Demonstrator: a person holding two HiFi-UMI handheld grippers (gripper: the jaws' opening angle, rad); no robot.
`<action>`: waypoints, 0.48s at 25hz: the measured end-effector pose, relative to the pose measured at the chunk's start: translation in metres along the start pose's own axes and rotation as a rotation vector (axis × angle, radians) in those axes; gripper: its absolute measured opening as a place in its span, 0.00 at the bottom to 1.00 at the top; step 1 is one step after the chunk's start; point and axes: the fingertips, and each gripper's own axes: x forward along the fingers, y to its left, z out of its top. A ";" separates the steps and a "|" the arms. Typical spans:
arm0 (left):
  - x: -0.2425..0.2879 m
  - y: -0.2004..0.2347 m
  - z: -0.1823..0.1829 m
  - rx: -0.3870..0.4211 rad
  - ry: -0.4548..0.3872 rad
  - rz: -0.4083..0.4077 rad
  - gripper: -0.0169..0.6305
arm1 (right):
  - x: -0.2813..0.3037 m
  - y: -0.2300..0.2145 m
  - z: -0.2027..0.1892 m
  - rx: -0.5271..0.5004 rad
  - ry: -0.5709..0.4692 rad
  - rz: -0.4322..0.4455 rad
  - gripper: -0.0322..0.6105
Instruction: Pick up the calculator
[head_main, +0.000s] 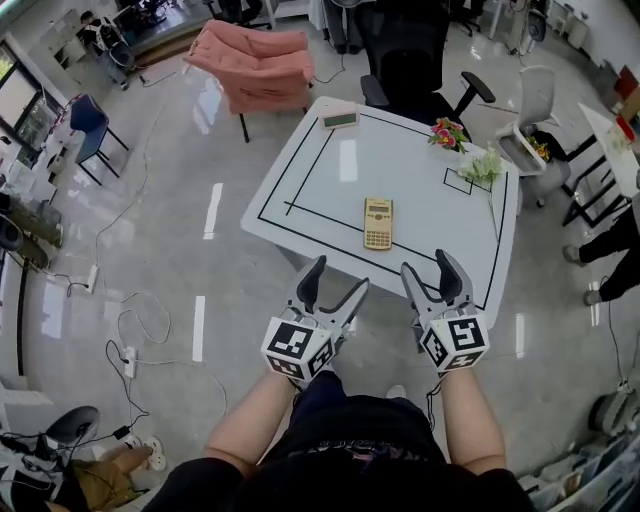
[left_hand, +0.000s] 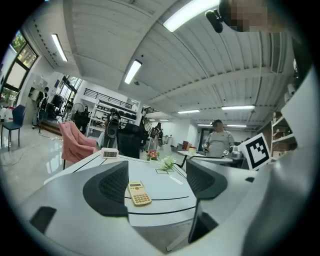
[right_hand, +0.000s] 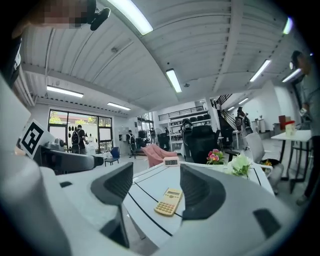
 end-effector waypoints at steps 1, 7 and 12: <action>0.000 0.007 0.000 -0.006 0.006 -0.011 0.56 | 0.007 0.003 -0.001 0.004 0.009 -0.012 0.48; 0.001 0.053 0.001 -0.029 0.038 -0.060 0.56 | 0.048 0.023 -0.015 0.006 0.072 -0.064 0.50; 0.002 0.086 0.001 -0.045 0.052 -0.081 0.56 | 0.078 0.035 -0.031 0.015 0.120 -0.093 0.52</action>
